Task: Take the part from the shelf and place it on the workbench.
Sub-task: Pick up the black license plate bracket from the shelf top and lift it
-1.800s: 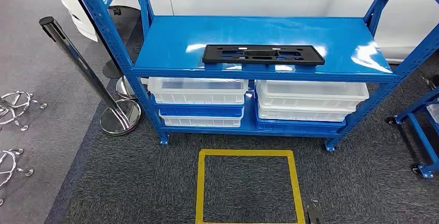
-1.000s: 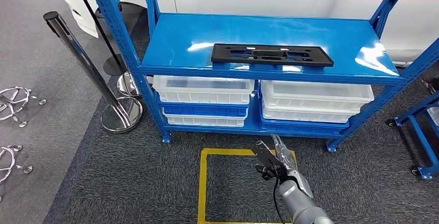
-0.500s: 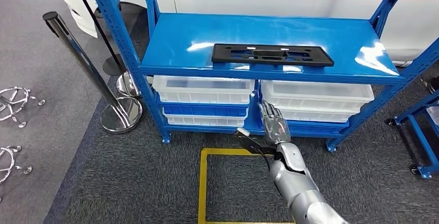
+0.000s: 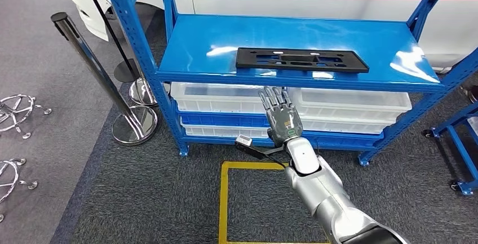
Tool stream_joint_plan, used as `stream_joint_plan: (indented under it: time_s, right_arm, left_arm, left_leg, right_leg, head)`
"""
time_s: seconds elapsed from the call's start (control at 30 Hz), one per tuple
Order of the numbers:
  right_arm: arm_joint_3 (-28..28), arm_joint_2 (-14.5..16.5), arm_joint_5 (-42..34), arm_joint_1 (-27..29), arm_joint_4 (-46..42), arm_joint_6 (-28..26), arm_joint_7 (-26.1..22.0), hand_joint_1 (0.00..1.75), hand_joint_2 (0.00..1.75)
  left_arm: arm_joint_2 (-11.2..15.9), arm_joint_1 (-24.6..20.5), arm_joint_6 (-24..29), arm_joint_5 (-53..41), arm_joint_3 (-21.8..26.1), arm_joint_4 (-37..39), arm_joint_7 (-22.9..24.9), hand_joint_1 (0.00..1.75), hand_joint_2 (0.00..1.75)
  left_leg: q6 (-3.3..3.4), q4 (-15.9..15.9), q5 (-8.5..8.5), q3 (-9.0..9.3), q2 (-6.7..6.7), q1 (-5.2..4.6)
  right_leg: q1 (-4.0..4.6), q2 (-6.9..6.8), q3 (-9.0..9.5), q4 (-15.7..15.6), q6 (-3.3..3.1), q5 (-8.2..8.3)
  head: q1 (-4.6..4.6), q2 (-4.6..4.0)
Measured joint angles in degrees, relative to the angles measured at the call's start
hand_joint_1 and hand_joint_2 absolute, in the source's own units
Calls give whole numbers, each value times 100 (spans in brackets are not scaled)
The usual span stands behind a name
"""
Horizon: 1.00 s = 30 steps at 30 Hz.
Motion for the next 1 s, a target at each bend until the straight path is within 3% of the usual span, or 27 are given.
stream_joint_plan:
  time_s: [0.07,0.13,0.23,0.27,0.3,0.33,0.4,0.47,0.57,0.63,0.73,0.8,0.87,0.93,1.0]
  right_arm:
    - [314,-78,82,-54,-106,-71,340,0,175]
    - [527,-128,147,-84,-201,-118,601,0,175]
    - [623,-141,188,-90,-248,-162,766,0,175]
    - [635,-142,200,-77,-255,-168,818,0,175]
    - [675,-150,216,-69,-273,-174,904,0,175]
    - [756,-173,238,-85,-306,-185,1027,0,175]
    - [963,-257,270,-188,-380,-211,1289,0,175]
    - [1112,-344,288,-309,-408,-251,1544,0,175]
    - [1293,-393,312,-310,-386,-330,1882,0,175]
    - [1350,-414,321,-250,-384,-383,2073,0,175]
    - [1208,-479,326,-160,-430,-447,2124,0,175]
    - [1002,-522,326,-48,-446,-456,2038,0,175]
    - [825,-550,327,27,-444,-456,1980,0,175]
    - [720,-575,328,39,-434,-457,1976,0,175]
    - [665,-593,328,44,-403,-460,2010,0,175]
  left_arm:
    - [2,-20,-29,-38,0,0,7,0,0]
    - [7,-26,-48,-71,0,0,10,0,0]
    - [6,-21,-64,-82,0,0,10,0,0]
    - [5,-16,-69,-91,0,0,10,0,0]
    - [5,-13,-76,-105,0,0,10,0,0]
    - [7,-15,-83,-133,0,0,10,0,0]
    - [17,-42,-97,-202,0,1,12,0,0]
    - [24,-88,-115,-282,-2,3,15,0,0]
    - [23,-119,-157,-391,-9,5,24,0,0]
    - [21,-123,-204,-477,-14,8,39,0,0]
    - [19,-128,-244,-586,-25,12,81,0,0]
    - [16,-116,-249,-635,-37,22,108,0,0]
    - [14,-98,-254,-668,-49,30,120,0,0]
    - [7,-101,-259,-699,-60,32,122,0,0]
    - [-3,-136,-268,-723,-70,34,126,0,0]
  left_leg:
    - [-53,-2,-12,-8,5,3]
    - [-111,157,-139,-71,7,16]
    - [-197,1097,-597,-517,8,56]
    - [-219,1388,-675,-670,8,72]
    - [-232,1496,-649,-742,8,82]
    - [-239,1384,-507,-711,9,93]
    - [-229,711,-102,-432,10,107]
    - [-174,128,71,-168,8,84]
    - [-51,-42,38,-60,1,54]
    - [33,-88,38,18,4,57]
    - [124,-109,0,100,8,40]
    - [147,-105,-49,149,-7,27]
    - [135,-100,-118,232,-24,21]
    - [100,-103,-200,324,-19,18]
    - [45,-119,-260,351,-8,22]
  right_leg:
    - [-11,7,12,-54,-37,12]
    - [-37,3,42,-101,-82,32]
    - [-42,-8,58,-119,-123,33]
    - [-41,-10,59,-117,-130,30]
    - [-41,-9,59,-113,-131,27]
    - [-44,-3,60,-107,-128,22]
    - [-53,9,65,-90,-103,2]
    - [-46,15,64,-82,-39,-26]
    - [-37,13,93,-68,74,3]
    - [-45,7,39,110,112,-60]
    - [-46,3,-438,979,140,-447]
    - [-46,3,-762,1439,153,-555]
    - [-40,3,-735,1157,133,-253]
    - [-9,-7,-460,400,72,202]
    - [46,-14,-294,-64,6,337]
  head:
    - [1,0]
    - [-1,0]
    - [-2,0]
    - [-1,0]
    - [-1,0]
    - [-1,0]
    - [-1,0]
    - [1,0]
    - [1,0]
    - [2,0]
    - [2,0]
    - [2,0]
    - [2,0]
    - [2,0]
    - [4,0]
